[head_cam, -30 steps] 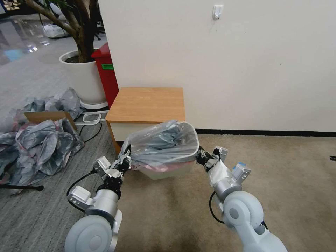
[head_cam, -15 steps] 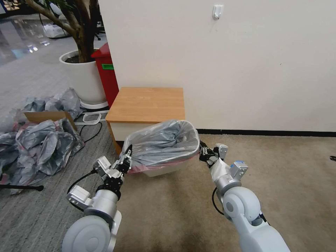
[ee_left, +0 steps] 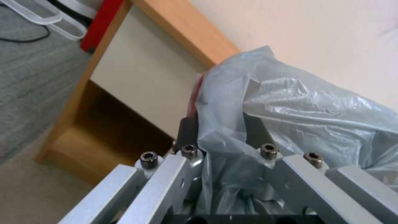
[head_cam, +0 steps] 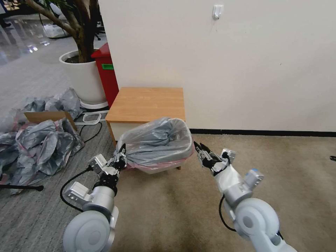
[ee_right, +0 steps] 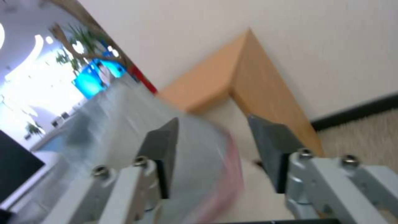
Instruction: Pick up the garbage bag from the table and place it over the trash can.
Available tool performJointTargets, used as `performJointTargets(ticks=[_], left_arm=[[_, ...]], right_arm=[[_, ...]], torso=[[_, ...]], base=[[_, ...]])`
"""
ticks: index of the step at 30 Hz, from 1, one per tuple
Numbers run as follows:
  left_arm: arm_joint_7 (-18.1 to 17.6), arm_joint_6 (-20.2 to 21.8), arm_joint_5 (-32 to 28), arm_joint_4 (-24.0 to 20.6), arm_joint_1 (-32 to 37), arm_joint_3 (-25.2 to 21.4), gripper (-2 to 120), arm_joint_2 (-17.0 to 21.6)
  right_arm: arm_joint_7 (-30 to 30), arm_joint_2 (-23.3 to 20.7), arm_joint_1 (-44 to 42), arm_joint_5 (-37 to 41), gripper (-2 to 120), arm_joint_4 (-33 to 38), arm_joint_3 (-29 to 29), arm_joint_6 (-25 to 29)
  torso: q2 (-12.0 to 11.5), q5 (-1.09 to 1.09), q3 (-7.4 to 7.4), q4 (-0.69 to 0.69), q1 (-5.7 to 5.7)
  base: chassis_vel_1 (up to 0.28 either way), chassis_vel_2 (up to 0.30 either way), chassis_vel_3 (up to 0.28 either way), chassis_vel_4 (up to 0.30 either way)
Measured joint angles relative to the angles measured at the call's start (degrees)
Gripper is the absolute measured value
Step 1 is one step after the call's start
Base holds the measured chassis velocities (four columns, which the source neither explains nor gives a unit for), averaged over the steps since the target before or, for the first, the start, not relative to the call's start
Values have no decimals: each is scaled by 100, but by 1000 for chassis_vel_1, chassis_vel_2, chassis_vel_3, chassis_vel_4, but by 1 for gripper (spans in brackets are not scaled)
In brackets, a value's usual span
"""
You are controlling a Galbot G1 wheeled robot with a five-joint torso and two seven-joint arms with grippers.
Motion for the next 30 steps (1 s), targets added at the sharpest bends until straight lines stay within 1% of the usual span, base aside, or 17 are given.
performJointTargets(ticks=[2,4,5,8,9,10,11,12,13,16,17,19,21,23,24,26,30], left_arm=[[-13,140,295,66,19,28,10,57],[-19,265,579,107,45,109,10,108],[-19,265,579,107,45,109,10,108],[-58,391,1134,170,71,271,10,165],[-58,391,1134,170,71,271,10,165],[-66,446,1366,184,92,372,10,184],[-67,484,1502,184,108,440,10,192],[-67,484,1502,184,108,440,10,192],[-68,494,1615,185,121,501,10,198],[-68,505,1915,138,164,684,10,202],[-68,505,1915,138,164,684,10,202],[-57,505,2024,89,185,756,10,214],[22,488,2171,56,199,793,10,229],[62,467,2243,48,205,800,10,235],[133,409,2400,41,217,816,10,249],[226,364,2578,19,227,831,10,274],[295,345,2705,-22,234,863,10,311]], right_arm=[[4,-151,47,16,60,442,194,-96],[-72,-403,239,-173,69,816,202,-178],[-72,-403,239,-173,69,816,202,-178],[-582,-995,698,-754,83,1049,-89,-239],[-582,-995,698,-754,83,1049,-89,-239],[-932,-1407,1052,-1030,84,1053,-392,-391],[-1196,-1714,1359,-1224,81,985,-682,-510],[-1196,-1714,1359,-1224,81,985,-682,-510],[-1377,-1936,1638,-1399,78,902,-954,-620],[-1858,-2550,2635,-1854,63,609,-1878,-1093],[-1858,-2550,2635,-1854,63,609,-1878,-1093],[-1861,-2774,3169,-1938,53,450,-2436,-1388],[-1772,-2871,3591,-1980,45,319,-2882,-1685],[-1749,-2877,3677,-1982,42,287,-2971,-1777],[-1705,-2880,3873,-1991,36,207,-3161,-2014],[-1650,-2880,4078,-2026,26,98,-3368,-2252],[-1623,-2925,4283,-2173,19,45,-3600,-2455]], torso=[[0,0,0,0,0],[0,-1,0,0,0],[0,-1,0,0,0],[0,0,0,-1,0],[0,0,0,-1,0],[0,0,0,0,0],[0,-1,0,1,0],[0,-1,0,1,0],[0,0,0,2,0],[0,0,1,2,0],[0,0,1,2,0],[0,-1,1,2,0],[0,0,1,1,0],[0,-1,1,1,0],[0,0,1,1,0],[0,0,1,1,0],[0,-1,0,0,0]], base=[[0,0,0,0],[0,0,0,0],[0,0,0,0],[0,0,0,0],[0,0,0,0],[0,0,0,0],[0,0,0,0],[0,0,0,0],[0,0,0,0],[0,0,0,0],[0,0,0,0],[0,0,0,0],[0,0,0,0],[0,0,0,0],[0,0,0,0],[0,0,0,0],[0,0,0,0]])
